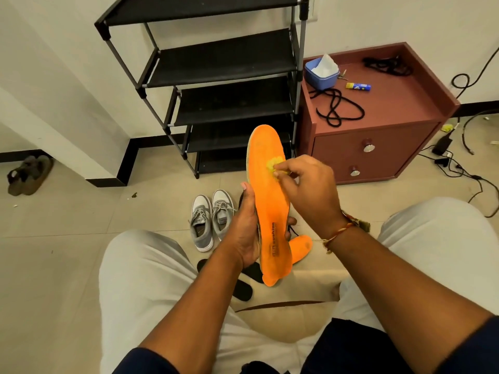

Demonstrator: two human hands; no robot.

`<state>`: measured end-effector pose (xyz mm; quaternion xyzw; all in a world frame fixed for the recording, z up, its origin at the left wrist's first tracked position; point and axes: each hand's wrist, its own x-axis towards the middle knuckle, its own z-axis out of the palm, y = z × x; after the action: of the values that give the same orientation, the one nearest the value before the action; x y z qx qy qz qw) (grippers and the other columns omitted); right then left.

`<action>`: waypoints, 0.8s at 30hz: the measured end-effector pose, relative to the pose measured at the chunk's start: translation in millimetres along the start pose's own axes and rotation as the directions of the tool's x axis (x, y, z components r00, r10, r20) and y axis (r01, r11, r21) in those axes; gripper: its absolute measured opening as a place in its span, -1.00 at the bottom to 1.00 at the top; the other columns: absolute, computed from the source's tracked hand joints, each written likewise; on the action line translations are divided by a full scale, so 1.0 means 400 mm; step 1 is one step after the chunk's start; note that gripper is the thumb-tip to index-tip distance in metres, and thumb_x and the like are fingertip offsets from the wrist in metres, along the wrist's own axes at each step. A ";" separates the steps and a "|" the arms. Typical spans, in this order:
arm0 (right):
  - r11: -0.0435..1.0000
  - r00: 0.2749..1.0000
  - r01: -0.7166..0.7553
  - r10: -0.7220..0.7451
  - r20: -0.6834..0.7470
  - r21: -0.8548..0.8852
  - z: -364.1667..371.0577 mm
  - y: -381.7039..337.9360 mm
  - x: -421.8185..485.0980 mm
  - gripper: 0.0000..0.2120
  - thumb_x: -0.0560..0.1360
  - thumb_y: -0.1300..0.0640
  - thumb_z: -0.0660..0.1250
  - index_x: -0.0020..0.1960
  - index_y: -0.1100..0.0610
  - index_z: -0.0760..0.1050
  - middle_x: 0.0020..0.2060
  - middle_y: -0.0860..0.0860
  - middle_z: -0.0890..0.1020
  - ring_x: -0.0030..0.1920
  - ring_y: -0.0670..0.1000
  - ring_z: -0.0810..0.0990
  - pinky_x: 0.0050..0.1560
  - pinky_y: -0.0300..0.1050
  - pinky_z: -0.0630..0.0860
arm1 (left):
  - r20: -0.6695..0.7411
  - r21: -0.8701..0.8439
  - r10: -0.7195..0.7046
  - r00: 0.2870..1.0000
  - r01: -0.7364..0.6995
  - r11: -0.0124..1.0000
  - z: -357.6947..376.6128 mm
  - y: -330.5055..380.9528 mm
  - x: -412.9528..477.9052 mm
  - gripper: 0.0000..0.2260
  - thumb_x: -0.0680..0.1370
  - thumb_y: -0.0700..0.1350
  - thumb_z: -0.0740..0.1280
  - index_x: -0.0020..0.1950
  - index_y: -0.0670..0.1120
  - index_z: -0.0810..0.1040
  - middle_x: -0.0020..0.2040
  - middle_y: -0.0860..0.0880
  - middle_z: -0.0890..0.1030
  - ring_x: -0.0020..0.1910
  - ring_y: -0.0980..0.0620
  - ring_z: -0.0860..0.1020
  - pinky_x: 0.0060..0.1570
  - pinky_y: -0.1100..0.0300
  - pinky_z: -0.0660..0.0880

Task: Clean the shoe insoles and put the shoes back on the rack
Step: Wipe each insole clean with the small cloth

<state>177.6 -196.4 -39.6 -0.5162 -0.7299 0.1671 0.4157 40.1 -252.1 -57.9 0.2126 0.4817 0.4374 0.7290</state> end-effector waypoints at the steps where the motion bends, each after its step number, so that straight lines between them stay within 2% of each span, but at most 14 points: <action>1: 0.999 0.998 0.010 -0.012 0.059 0.034 0.008 -0.018 -0.016 -0.89 0.51 0.14 0.43 0.01 0.09 0.69 -0.11 0.00 0.67 -0.07 -0.02 0.61 -0.02 0.00 0.59 | -0.004 -0.009 0.011 1.000 -0.011 1.000 -0.002 0.000 0.002 -0.32 0.57 0.43 -0.07 0.17 0.04 0.67 0.09 -0.25 0.68 0.00 -0.18 0.66 -0.07 -0.04 0.56; 4: 0.995 0.979 0.048 -0.064 0.195 0.084 0.029 -0.054 -0.054 -0.90 0.50 0.11 0.45 0.00 0.03 0.70 -0.12 -0.04 0.68 -0.08 -0.05 0.61 -0.01 -0.04 0.59 | -0.048 -0.033 0.034 0.998 -0.036 0.999 -0.001 0.006 0.004 -0.38 0.58 0.41 -0.05 0.25 0.06 0.59 0.15 -0.16 0.70 0.10 -0.14 0.69 -0.03 -0.08 0.62; 6: 0.995 0.981 0.080 -0.089 0.174 0.054 0.031 -0.040 -0.042 -0.91 0.49 0.10 0.44 -0.02 0.03 0.69 -0.13 -0.04 0.68 -0.07 0.00 0.61 -0.01 0.04 0.58 | -0.043 -0.026 0.047 0.998 -0.049 0.998 -0.003 0.008 0.007 -0.38 0.59 0.40 -0.04 0.26 0.05 0.60 0.15 -0.19 0.69 0.09 -0.18 0.68 -0.01 -0.08 0.61; 8: 0.997 0.991 0.076 -0.075 0.107 -0.010 0.022 -0.013 -0.017 -0.91 0.50 0.09 0.43 -0.02 0.04 0.69 -0.13 -0.02 0.68 -0.06 0.06 0.59 -0.02 0.08 0.56 | -0.025 0.005 0.061 0.998 -0.061 0.998 -0.002 0.009 0.007 -0.35 0.59 0.40 -0.05 0.14 0.05 0.70 0.05 -0.24 0.68 -0.04 -0.19 0.65 -0.10 -0.03 0.55; 10: 0.999 1.000 0.005 -0.005 0.009 -0.044 0.011 0.020 0.011 -0.90 0.50 0.12 0.42 -0.01 0.07 0.69 -0.13 0.01 0.68 -0.07 0.07 0.60 -0.05 0.11 0.56 | 0.009 0.034 0.035 0.999 -0.035 0.999 0.002 0.004 0.003 -0.31 0.61 0.38 -0.09 0.03 0.03 0.75 -0.05 -0.21 0.67 -0.16 -0.11 0.62 -0.18 0.02 0.52; 13: 0.995 0.994 -0.096 0.096 -0.055 0.001 -0.007 0.044 0.029 -0.88 0.50 0.15 0.43 0.02 0.09 0.69 -0.11 0.02 0.68 -0.06 0.04 0.61 -0.04 0.10 0.59 | 0.048 0.093 -0.006 0.999 0.002 0.996 0.001 -0.006 0.000 -0.36 0.63 0.34 -0.13 0.16 0.00 0.62 -0.05 -0.14 0.71 -0.14 -0.11 0.62 -0.18 0.03 0.52; 17: 0.993 0.999 -0.018 0.013 0.044 0.115 0.007 -0.015 -0.009 -0.89 0.49 0.13 0.46 0.00 0.07 0.70 -0.10 -0.03 0.68 -0.06 -0.07 0.61 0.00 -0.05 0.58 | 0.037 0.117 0.035 0.999 -0.040 0.992 -0.001 -0.007 0.008 -0.41 0.61 0.37 -0.07 0.29 0.03 0.54 0.03 -0.20 0.70 -0.10 -0.14 0.67 -0.14 -0.02 0.57; 20: 0.991 0.994 0.023 -0.037 0.107 0.129 0.026 -0.040 -0.033 -0.90 0.50 0.09 0.44 0.01 0.02 0.69 -0.10 -0.06 0.68 -0.04 -0.07 0.61 0.03 -0.04 0.57 | 0.024 0.123 0.057 0.998 -0.059 0.991 0.003 -0.005 0.007 -0.45 0.61 0.37 -0.06 0.31 0.10 0.51 0.08 -0.18 0.71 -0.08 -0.14 0.71 -0.09 -0.08 0.59; 22: 0.995 0.998 0.005 -0.012 0.066 0.103 0.018 -0.018 -0.010 -0.89 0.51 0.10 0.42 0.01 0.03 0.69 -0.09 -0.04 0.68 -0.02 -0.02 0.61 0.02 0.01 0.57 | 0.042 0.171 0.063 0.997 -0.069 0.983 -0.002 -0.007 0.007 -0.41 0.60 0.36 -0.07 0.31 0.04 0.52 0.03 -0.24 0.69 -0.12 -0.16 0.68 -0.14 -0.04 0.58; 24: 0.993 0.997 -0.071 0.072 -0.017 0.089 0.004 0.015 0.021 -0.89 0.50 0.14 0.42 0.01 0.05 0.69 -0.09 -0.02 0.69 -0.02 0.00 0.62 0.02 0.03 0.57 | 0.066 0.225 0.034 0.997 -0.048 0.973 -0.008 -0.011 0.007 -0.34 0.55 0.39 -0.04 0.31 -0.05 0.52 0.03 -0.32 0.66 -0.10 -0.22 0.64 -0.15 -0.03 0.57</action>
<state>179.1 -186.2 -40.8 -0.5247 -0.6985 0.2088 0.4395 39.6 -252.4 -64.1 0.3178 0.5013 0.3878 0.7053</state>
